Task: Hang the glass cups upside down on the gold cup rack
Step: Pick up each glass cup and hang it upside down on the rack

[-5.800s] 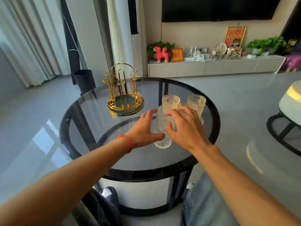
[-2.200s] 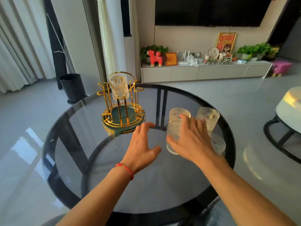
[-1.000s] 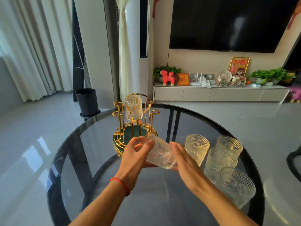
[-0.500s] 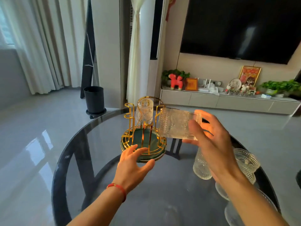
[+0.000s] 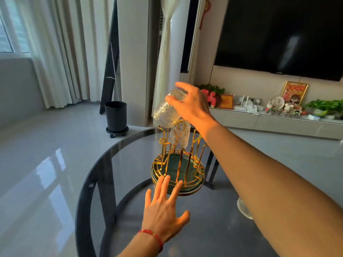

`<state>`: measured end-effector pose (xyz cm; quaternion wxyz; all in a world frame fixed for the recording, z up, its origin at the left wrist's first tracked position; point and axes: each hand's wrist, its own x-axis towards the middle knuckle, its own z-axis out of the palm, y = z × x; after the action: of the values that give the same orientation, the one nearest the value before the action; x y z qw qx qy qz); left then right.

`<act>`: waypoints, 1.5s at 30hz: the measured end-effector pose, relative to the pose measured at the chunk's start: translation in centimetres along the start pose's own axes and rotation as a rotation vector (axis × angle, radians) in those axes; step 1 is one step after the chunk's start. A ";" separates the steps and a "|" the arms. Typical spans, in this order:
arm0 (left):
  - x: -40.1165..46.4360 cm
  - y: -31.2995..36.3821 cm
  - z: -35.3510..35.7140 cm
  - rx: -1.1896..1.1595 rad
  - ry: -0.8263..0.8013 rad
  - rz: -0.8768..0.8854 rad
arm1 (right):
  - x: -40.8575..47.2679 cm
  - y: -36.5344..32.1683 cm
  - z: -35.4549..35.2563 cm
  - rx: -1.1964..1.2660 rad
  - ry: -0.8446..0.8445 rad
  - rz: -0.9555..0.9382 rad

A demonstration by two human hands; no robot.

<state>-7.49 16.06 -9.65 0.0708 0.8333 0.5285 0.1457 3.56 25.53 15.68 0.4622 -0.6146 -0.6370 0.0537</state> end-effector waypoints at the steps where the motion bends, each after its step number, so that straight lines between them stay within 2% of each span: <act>1: 0.0 -0.1 0.1 -0.004 0.011 0.001 | 0.3 0.1 0.7 -0.035 -0.009 -0.009; 5: 0.1 -0.4 -0.1 -0.053 0.019 0.004 | 1.0 0.7 2.9 -0.175 -0.054 -0.049; 9: 0.1 -0.6 -0.1 -0.062 0.025 0.012 | 0.9 1.5 4.1 -0.281 -0.196 -0.056; 15: 0.2 -0.7 0.3 -0.075 0.021 0.003 | 0.4 3.2 5.2 -0.531 -0.397 -0.162; 24: 0.2 -0.6 0.1 -0.091 0.014 -0.008 | 0.6 4.1 5.9 -0.757 -0.518 -0.252; 29: 0.2 -0.7 -0.1 -0.091 0.013 -0.001 | 0.4 3.8 5.3 -0.798 -0.575 -0.245; 31: 0.1 -0.7 -0.4 -0.093 0.011 0.002 | -0.5 3.6 4.7 -0.776 -0.525 -0.285; 34: 0.0 -0.6 -1.1 -0.125 0.018 0.013 | -3.4 4.1 3.0 -0.600 -0.294 -0.340; 38: -0.3 0.6 -2.8 -0.274 0.185 0.000 | -10.6 5.7 0.0 -0.390 0.014 -0.330; 42: -1.1 3.1 -4.5 -0.388 0.277 0.120 | -18.6 7.8 -3.5 -0.402 0.003 -0.180; 45: -2.6 5.6 -5.2 -0.440 0.246 0.206 | -24.3 10.0 -6.4 -0.440 0.001 -0.098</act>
<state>-5.33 11.15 -3.64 0.1703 0.8234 0.4010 0.3637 10.59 4.50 0.25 0.3194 -0.6688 -0.6623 -0.1095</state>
